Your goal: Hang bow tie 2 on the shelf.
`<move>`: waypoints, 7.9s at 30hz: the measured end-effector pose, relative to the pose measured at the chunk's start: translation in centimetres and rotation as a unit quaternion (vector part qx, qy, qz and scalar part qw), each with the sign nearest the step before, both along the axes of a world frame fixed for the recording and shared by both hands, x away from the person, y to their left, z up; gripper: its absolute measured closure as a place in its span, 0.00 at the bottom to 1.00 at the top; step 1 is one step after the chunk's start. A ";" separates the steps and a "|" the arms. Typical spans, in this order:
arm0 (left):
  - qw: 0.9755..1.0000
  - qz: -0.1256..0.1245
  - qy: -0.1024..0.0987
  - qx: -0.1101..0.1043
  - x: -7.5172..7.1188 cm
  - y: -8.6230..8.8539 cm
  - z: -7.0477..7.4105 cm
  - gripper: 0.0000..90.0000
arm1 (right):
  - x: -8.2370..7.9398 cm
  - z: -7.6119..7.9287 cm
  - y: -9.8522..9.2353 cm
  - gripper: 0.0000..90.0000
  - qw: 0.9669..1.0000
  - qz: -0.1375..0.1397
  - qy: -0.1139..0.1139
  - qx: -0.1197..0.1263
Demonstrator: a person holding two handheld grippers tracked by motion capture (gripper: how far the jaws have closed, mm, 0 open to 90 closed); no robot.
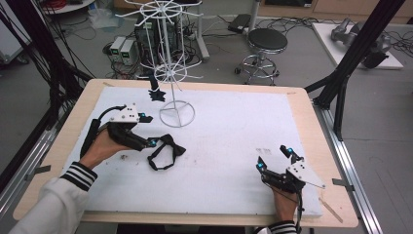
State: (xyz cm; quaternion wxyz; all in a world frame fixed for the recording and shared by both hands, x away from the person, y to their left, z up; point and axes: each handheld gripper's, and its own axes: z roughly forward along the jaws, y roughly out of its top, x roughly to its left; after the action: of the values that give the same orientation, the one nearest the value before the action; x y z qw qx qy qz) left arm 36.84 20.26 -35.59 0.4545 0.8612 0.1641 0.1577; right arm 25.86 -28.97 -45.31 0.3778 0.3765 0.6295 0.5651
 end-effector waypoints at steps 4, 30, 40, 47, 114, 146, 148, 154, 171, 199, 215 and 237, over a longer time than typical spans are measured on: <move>1.000 -0.009 0.004 0.011 0.4 -0.5 -0.2 0.24 | 0.0 0.0 0.0 0.12 1.000 0.000 0.000 0.001; 0.993 -0.060 0.026 0.101 2.8 -3.9 -2.6 0.29 | 0.0 0.0 0.0 0.12 1.000 0.001 0.000 0.001; 0.986 -0.072 0.046 0.142 3.3 -4.5 -3.0 0.29 | -0.1 0.0 0.0 0.12 1.000 0.001 0.002 0.001; 0.982 -0.086 0.056 0.161 3.9 -5.4 -3.4 0.31 | 0.0 0.0 0.0 0.12 1.000 0.001 0.000 0.001; 0.943 -0.086 0.049 0.317 4.0 -8.4 -5.2 0.87 | -0.1 0.0 -0.1 0.12 1.000 0.001 0.002 0.011; 0.977 -0.060 0.042 0.201 2.5 -5.9 -3.6 0.88 | -0.1 0.0 -0.1 0.12 1.000 0.001 0.001 0.008; 0.979 -0.056 0.044 0.189 2.3 -5.4 -3.3 0.88 | -0.1 0.0 -0.1 0.12 1.000 0.001 0.001 0.007; 0.987 -0.046 0.040 0.151 1.7 -4.3 -2.6 0.88 | -0.1 0.0 -0.1 0.12 1.000 0.001 0.000 0.006; 0.997 -0.017 0.034 0.065 0.2 -1.7 -1.2 0.88 | -0.1 0.0 -0.1 0.12 1.000 0.001 -0.001 0.004; 0.997 0.058 -0.001 -0.042 -0.6 2.3 1.2 0.89 | 0.0 0.0 -0.1 0.12 1.000 0.000 -0.004 0.002; 0.989 0.089 -0.039 -0.109 -0.7 4.6 4.1 0.89 | -0.1 0.0 0.0 0.12 1.000 -0.001 0.001 0.005; 0.983 0.100 -0.064 -0.140 -0.4 4.5 6.3 0.89 | -0.1 0.0 0.0 0.12 1.000 0.000 0.000 0.006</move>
State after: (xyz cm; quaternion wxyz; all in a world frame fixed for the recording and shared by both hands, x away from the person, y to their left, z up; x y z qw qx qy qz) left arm 36.42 24.79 -29.30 0.5618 0.7565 0.2407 0.2327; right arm 25.77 -28.98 -45.33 0.3754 0.3793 0.6260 0.5686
